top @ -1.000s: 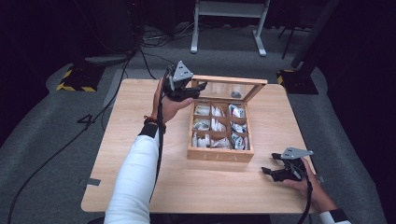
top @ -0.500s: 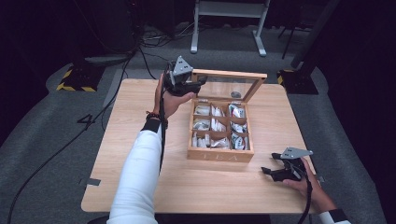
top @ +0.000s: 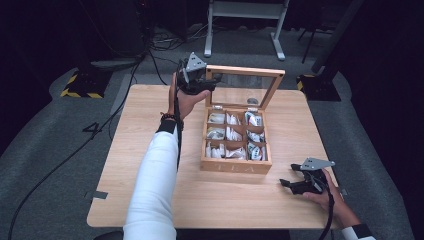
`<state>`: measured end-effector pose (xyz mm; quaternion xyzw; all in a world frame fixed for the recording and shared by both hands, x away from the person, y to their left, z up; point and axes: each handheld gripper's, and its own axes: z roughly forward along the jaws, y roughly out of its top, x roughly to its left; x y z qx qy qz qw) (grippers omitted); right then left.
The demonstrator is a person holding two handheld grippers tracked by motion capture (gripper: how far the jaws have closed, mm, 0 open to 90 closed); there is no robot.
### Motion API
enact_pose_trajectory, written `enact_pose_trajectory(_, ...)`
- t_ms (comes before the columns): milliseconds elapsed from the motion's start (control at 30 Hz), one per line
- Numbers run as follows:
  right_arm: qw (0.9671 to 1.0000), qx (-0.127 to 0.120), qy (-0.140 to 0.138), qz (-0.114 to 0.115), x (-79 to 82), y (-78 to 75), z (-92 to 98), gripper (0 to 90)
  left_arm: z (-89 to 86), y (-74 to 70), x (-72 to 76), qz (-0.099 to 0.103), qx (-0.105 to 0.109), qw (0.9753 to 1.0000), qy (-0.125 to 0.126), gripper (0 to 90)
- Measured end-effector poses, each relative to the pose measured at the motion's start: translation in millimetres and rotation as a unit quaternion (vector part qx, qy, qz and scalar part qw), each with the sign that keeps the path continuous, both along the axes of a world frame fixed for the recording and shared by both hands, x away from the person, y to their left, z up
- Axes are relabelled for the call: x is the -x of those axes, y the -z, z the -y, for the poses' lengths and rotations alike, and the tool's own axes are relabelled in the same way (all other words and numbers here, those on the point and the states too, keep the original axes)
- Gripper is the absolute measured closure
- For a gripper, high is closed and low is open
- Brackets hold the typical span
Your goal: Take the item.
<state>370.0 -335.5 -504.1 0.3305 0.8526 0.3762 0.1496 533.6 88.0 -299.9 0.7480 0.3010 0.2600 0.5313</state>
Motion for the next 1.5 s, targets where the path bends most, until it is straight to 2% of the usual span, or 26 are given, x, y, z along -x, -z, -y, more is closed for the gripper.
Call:
enact_pose_trajectory(167, 1.0, 0.0, 0.0, 0.0, 0.0, 0.0, 0.0, 19.0, 0.7, -1.9, -11.7, -0.006, 0.004, 1.0, -0.003, 46.6)
enact_pose_trajectory(400, 1.0, -0.001, 0.001, 0.0, 0.1, 0.0, -0.1, 19.0, 3.3, -6.6, -28.5, -0.018, -0.002, 0.9998, -0.012, 46.1)
enact_pose_trajectory(800, 1.0, -0.001, 0.001, -0.001, 0.1, -0.1, -0.2, 19.0, 3.7, -3.4, -45.3, -0.023, 0.018, 0.9994, -0.017, 45.5)
enact_pose_trajectory(900, 1.0, -0.001, 0.0, 0.0, 0.0, 0.0, -0.1, 18.9, 4.5, -4.4, -48.8, -0.025, 0.014, 0.9994, -0.021, 45.2)
enact_pose_trajectory(933, 1.0, -0.001, 0.0, 0.0, 0.0, 0.0, -0.1, 18.9, 5.5, -4.9, -50.1, -0.025, 0.004, 0.9994, -0.024, 45.1)
enact_pose_trajectory(967, 1.0, -0.001, 0.0, 0.0, 0.0, 0.0, -0.1, 18.9, 7.2, -5.3, -50.8, -0.018, -0.016, 0.999, -0.038, 46.5)
enact_pose_trajectory(1000, 1.0, -0.001, 0.001, 0.0, 0.1, 0.0, -0.1, 18.9, 7.2, -5.3, -50.8, -0.018, -0.016, 0.999, -0.038, 50.1)
enact_pose_trajectory(1300, 1.0, -0.002, 0.001, -0.001, 0.2, -0.1, -0.2, 18.9, 9.1, -1.9, -61.9, -0.024, -0.019, 0.9981, -0.053, 49.8)
enact_pose_trajectory(1433, 1.0, -0.002, 0.001, -0.001, 0.2, -0.1, -0.2, 19.0, 7.6, 5.4, -69.6, -0.035, -0.031, 0.9969, -0.063, 53.0)
enact_pose_trajectory(1500, 1.0, -0.002, 0.001, -0.001, 0.2, -0.1, -0.2, 18.9, 6.8, 9.5, -73.5, -0.04, -0.027, 0.9965, -0.068, 52.9)
